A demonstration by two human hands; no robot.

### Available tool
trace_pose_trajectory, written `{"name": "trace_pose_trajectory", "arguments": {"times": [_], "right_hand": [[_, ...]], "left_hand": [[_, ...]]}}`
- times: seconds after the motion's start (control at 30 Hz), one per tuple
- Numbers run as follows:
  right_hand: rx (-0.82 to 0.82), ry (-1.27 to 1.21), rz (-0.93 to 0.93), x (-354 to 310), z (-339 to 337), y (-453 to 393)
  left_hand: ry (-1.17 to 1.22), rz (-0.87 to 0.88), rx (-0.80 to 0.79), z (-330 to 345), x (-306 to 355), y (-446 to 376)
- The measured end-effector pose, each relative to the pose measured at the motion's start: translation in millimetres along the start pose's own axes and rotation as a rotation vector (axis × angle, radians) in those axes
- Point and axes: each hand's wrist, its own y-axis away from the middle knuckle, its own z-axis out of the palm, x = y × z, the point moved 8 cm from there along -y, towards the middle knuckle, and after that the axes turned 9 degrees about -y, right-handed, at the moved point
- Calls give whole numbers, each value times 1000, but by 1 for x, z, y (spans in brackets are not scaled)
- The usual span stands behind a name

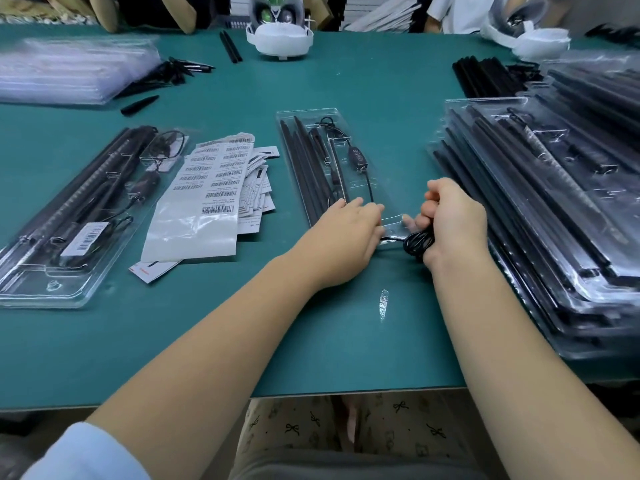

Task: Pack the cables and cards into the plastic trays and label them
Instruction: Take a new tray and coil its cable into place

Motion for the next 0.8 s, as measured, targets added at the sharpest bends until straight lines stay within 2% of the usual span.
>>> {"name": "trace_pose_trajectory", "arguments": {"times": [0.17, 0.33, 0.43, 0.53, 0.67, 0.73, 0.8], "right_hand": [[-17, 15, 25, -1, -1, 0], [20, -212, 152, 10, -7, 3], [26, -73, 63, 6, -11, 1], [-58, 109, 58, 7, -5, 1], [-299, -11, 257, 21, 15, 14], [-434, -47, 298, 26, 28, 24], [-496, -85, 320, 28, 34, 31]], "left_hand": [[203, -62, 17, -4, -7, 2], [267, -79, 52, -5, -12, 2], [352, -103, 112, -9, -16, 6], [400, -104, 139, -11, -18, 8], [409, -129, 205, -21, -35, 14], [429, -146, 209, -23, -46, 17], [466, -162, 207, -24, -53, 20]]}}
